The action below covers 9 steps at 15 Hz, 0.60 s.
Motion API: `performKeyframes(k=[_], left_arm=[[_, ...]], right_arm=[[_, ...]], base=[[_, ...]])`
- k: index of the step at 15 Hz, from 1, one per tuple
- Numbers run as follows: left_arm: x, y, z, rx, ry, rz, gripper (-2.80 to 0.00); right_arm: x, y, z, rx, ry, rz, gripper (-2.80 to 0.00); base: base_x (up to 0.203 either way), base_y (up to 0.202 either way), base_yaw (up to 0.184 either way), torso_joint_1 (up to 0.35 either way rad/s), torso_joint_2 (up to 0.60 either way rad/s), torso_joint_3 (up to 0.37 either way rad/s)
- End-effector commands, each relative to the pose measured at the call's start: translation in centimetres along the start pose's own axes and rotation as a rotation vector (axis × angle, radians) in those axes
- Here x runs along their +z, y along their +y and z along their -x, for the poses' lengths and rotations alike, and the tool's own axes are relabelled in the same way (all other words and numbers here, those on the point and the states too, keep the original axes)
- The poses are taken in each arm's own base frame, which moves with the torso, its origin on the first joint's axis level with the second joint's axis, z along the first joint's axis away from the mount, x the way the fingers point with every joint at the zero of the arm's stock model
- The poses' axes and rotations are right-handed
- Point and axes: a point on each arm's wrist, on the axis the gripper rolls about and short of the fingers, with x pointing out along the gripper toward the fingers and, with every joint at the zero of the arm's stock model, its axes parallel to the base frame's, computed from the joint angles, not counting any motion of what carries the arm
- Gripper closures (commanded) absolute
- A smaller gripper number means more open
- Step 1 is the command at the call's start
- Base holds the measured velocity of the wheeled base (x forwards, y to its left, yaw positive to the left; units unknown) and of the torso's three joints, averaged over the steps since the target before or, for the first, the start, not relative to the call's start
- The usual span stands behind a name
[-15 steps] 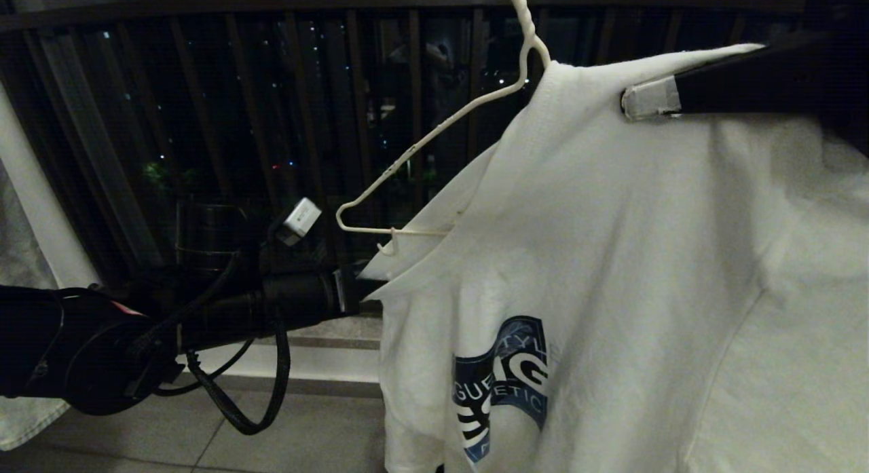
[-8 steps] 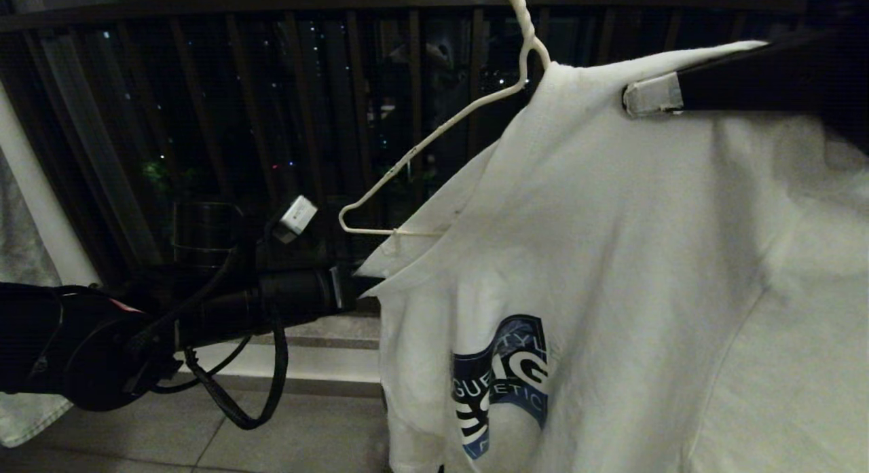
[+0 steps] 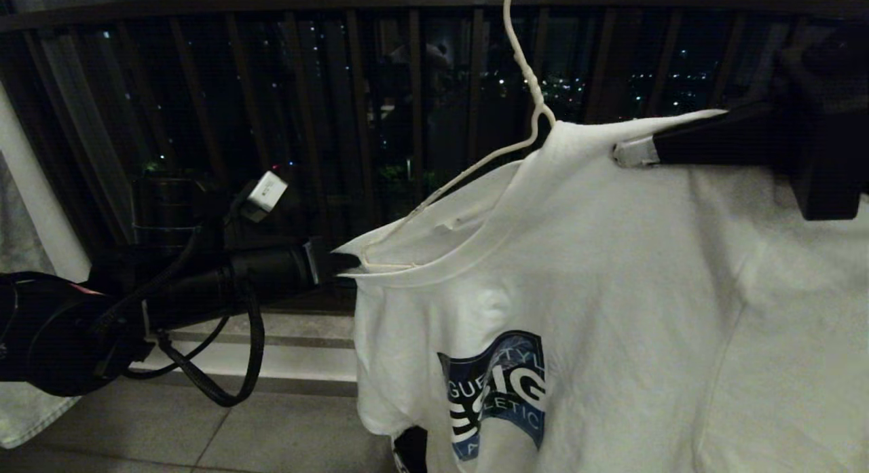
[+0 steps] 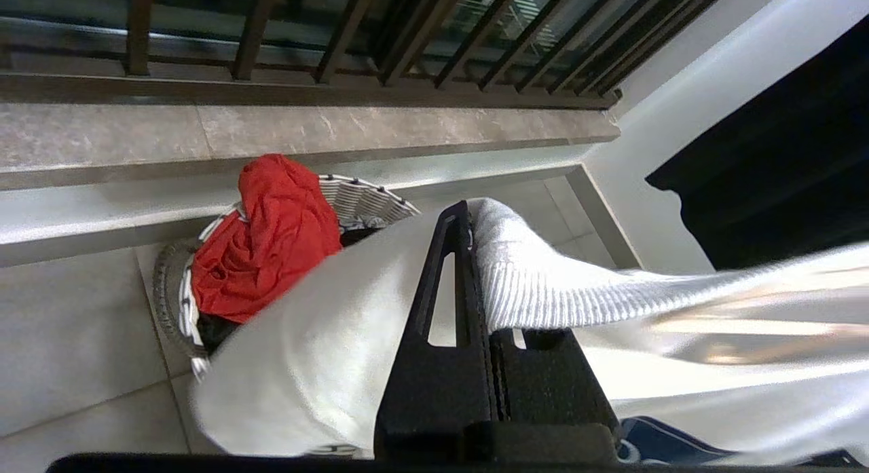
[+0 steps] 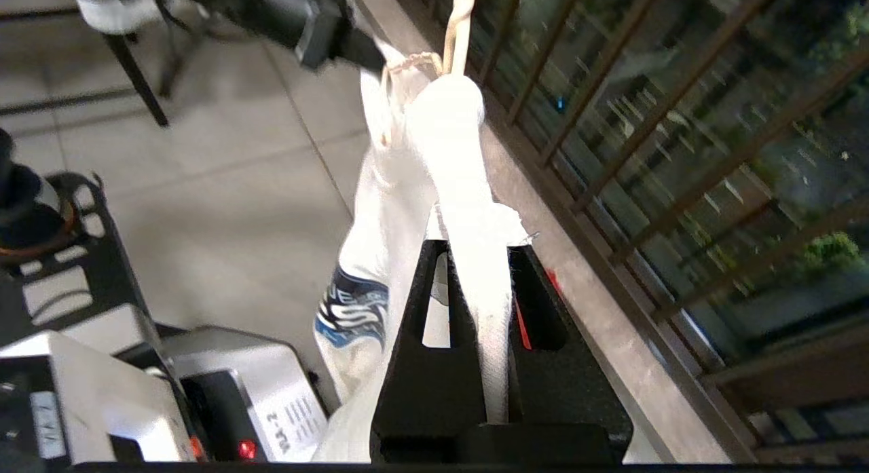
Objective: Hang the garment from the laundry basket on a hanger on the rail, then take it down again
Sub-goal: Hang the clothes on the clothes rack
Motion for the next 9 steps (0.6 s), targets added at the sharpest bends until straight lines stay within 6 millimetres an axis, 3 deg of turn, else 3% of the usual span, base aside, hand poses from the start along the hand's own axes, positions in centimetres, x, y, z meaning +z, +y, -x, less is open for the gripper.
performKeyframes(k=[1, 3, 6, 9], left_arm=[[0.7, -0.5, 0.4, -0.013, -0.024, -0.010, 0.00], [1.1, -0.9, 0.8, -0.022, -0.042, -0.019, 0.00], [1.6, -2.4, 2.3, -0.024, -0.034, -0.019, 0.00], [2.8, -4.4, 3.7, -0.028, -0.007, -0.012, 0.00]], right_arm=[[-0.8, -0.3, -1.1, 0.007, 0.041, -0.011, 0.00], [-1.6, -0.3, -2.0, 0.025, 0.075, -0.023, 0.00], [-2.8, -0.5, -5.0, 0.066, 0.138, -0.048, 0.00], [-3.3, -0.9, -6.6, 0.049, 0.082, -0.067, 0.00]], base=[[0.000, 0.000, 0.000, 0.000, 0.00, 0.000], [0.000, 0.000, 0.000, 0.000, 0.00, 0.000], [0.000, 0.000, 0.000, 0.000, 0.00, 0.000], [0.000, 0.000, 0.000, 0.000, 0.00, 0.000]])
